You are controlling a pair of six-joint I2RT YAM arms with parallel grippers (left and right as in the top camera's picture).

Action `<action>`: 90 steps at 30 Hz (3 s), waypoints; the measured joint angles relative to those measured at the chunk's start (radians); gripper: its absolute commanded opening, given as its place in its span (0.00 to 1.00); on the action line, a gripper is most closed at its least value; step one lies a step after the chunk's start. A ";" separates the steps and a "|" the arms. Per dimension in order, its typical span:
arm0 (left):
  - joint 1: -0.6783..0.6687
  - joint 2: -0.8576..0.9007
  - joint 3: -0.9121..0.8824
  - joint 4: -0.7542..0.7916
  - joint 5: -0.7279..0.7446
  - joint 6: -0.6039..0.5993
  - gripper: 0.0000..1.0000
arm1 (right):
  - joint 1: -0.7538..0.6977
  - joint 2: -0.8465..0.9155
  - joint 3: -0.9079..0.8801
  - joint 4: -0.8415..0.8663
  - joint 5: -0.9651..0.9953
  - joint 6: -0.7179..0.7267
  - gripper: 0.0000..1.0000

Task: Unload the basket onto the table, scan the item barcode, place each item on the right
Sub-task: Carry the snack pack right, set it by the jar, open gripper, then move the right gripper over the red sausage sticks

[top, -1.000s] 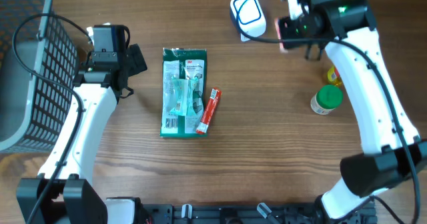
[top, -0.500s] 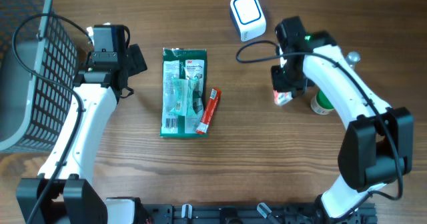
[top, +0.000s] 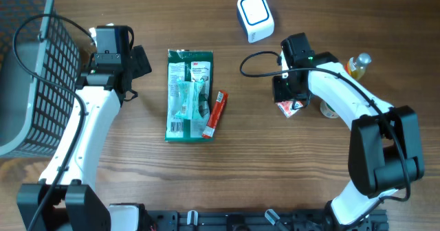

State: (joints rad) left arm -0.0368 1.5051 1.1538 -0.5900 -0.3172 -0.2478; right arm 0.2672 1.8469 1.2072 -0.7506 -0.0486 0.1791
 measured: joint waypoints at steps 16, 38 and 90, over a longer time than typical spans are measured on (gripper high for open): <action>0.000 0.000 0.000 0.000 0.000 0.000 1.00 | 0.032 0.000 -0.001 0.031 -0.291 -0.027 0.50; 0.000 0.000 0.000 0.000 0.000 0.000 1.00 | 0.132 0.000 -0.026 0.125 -0.211 0.079 0.50; 0.000 0.000 0.000 0.000 0.000 0.000 1.00 | 0.171 0.000 0.039 0.052 -0.481 0.155 0.60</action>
State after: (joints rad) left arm -0.0372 1.5051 1.1538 -0.5900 -0.3172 -0.2478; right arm 0.4381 1.8469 1.2461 -0.6983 -0.5301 0.3340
